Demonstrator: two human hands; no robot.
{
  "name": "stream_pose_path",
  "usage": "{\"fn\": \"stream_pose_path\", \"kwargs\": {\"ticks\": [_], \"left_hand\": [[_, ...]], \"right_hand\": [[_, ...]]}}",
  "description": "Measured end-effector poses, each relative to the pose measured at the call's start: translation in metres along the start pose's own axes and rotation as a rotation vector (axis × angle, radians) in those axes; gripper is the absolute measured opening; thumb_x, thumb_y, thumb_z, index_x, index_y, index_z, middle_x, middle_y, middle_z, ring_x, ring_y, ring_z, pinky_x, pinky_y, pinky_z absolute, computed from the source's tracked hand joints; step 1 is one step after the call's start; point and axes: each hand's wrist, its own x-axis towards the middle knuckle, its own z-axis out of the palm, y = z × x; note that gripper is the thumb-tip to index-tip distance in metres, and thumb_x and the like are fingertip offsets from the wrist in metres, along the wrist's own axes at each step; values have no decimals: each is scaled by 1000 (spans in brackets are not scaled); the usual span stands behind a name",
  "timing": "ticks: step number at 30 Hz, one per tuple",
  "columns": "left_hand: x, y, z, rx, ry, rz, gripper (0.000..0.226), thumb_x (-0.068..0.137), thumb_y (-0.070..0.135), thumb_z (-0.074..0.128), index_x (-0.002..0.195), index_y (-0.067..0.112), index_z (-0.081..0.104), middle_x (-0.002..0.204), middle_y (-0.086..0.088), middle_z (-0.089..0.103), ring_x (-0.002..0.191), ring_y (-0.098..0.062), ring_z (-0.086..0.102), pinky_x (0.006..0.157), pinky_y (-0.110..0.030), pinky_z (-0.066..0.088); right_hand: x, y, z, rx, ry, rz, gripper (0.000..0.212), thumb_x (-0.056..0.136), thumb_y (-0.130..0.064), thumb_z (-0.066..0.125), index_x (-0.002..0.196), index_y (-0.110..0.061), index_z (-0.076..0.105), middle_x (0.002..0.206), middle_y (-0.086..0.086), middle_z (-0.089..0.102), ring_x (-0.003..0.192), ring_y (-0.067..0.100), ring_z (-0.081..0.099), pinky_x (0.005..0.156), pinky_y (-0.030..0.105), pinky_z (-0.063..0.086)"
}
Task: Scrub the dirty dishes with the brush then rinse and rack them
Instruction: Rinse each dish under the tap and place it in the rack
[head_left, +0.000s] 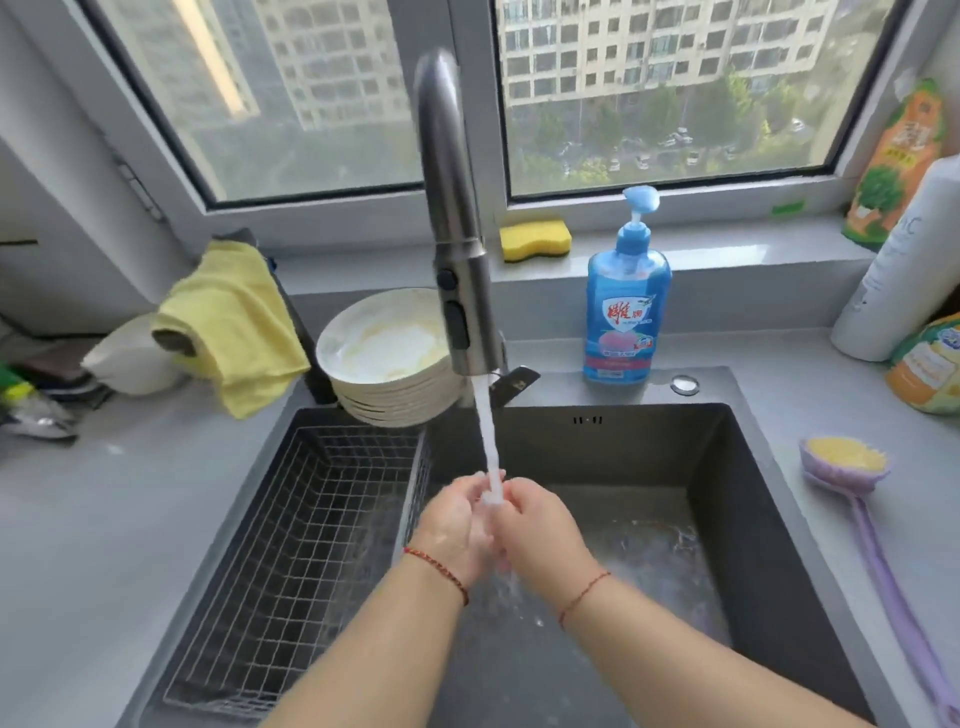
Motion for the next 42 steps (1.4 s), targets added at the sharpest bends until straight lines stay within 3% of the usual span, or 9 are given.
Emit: {"fn": "stream_pose_path", "kwargs": {"ticks": [5, 7, 11, 17, 20, 23, 27, 33, 42], "left_hand": [[10, 52, -40, -22, 36, 155, 22, 101, 17, 50, 100, 1, 64, 94, -14, 63, 88, -26, 62, 93, -43, 50], [17, 78, -54, 40, 68, 231, 30, 101, 22, 50, 122, 2, 60, 115, -14, 62, 106, -25, 59, 101, -41, 43], [45, 131, -77, 110, 117, 348, 48, 101, 30, 51, 145, 13, 43, 147, -10, 45, 138, -27, 39, 114, -45, 31], [86, 178, -83, 178, 27, 360, 41, 96, 45, 53, 130, 24, 55, 137, 4, 55, 127, -20, 48, 114, -46, 32], [107, 189, -83, 185, -39, 325, 43, 87, 52, 57, 120, 25, 62, 131, -2, 63, 122, -25, 56, 110, -50, 40], [121, 196, -83, 145, -51, 317, 35, 86, 47, 60, 110, 23, 65, 122, -5, 67, 116, -29, 60, 107, -51, 44], [138, 208, -89, 89, -87, 338, 59, 66, 42, 65, 120, 18, 65, 116, -13, 71, 110, -37, 63, 101, -57, 47], [155, 209, -93, 1, -147, 369, 72, 50, 21, 58, 121, 6, 64, 119, -21, 68, 111, -45, 61, 98, -64, 47], [133, 196, -103, -28, -111, 448, 76, 48, 16, 53, 122, 0, 63, 124, -23, 65, 115, -45, 59, 97, -56, 50]], "right_hand": [[29, -25, 47, 438, 26, 254, 16, 95, -23, 54, 92, -8, 59, 64, 6, 52, 46, 15, 49, 41, 23, 39], [44, -33, 56, 464, 75, 251, 21, 97, -26, 51, 90, -7, 56, 61, 2, 48, 44, 11, 44, 41, 23, 39], [71, -52, 67, 387, 259, 151, 24, 96, -39, 50, 107, -17, 54, 94, 3, 60, 89, 19, 59, 86, 39, 53], [124, -76, 83, 638, 339, 240, 61, 92, -53, 49, 141, -17, 37, 122, 1, 46, 128, 29, 42, 106, 43, 34], [145, -79, 92, 761, 362, 258, 73, 88, -59, 52, 145, -18, 34, 140, 2, 45, 130, 29, 40, 111, 47, 32], [161, -80, 97, 882, 368, 222, 79, 74, -66, 62, 138, -21, 45, 133, 0, 55, 120, 26, 51, 107, 48, 39], [176, -78, 98, 953, 405, 169, 50, 83, -52, 62, 125, -25, 58, 119, 1, 66, 111, 26, 59, 101, 49, 45], [182, -68, 103, 938, 428, 166, 33, 84, -38, 59, 113, -25, 63, 114, 4, 68, 107, 28, 61, 96, 52, 48], [154, -62, 111, 950, 406, 45, 59, 67, -32, 56, 125, -23, 56, 115, 6, 67, 107, 28, 61, 83, 42, 52]]}}
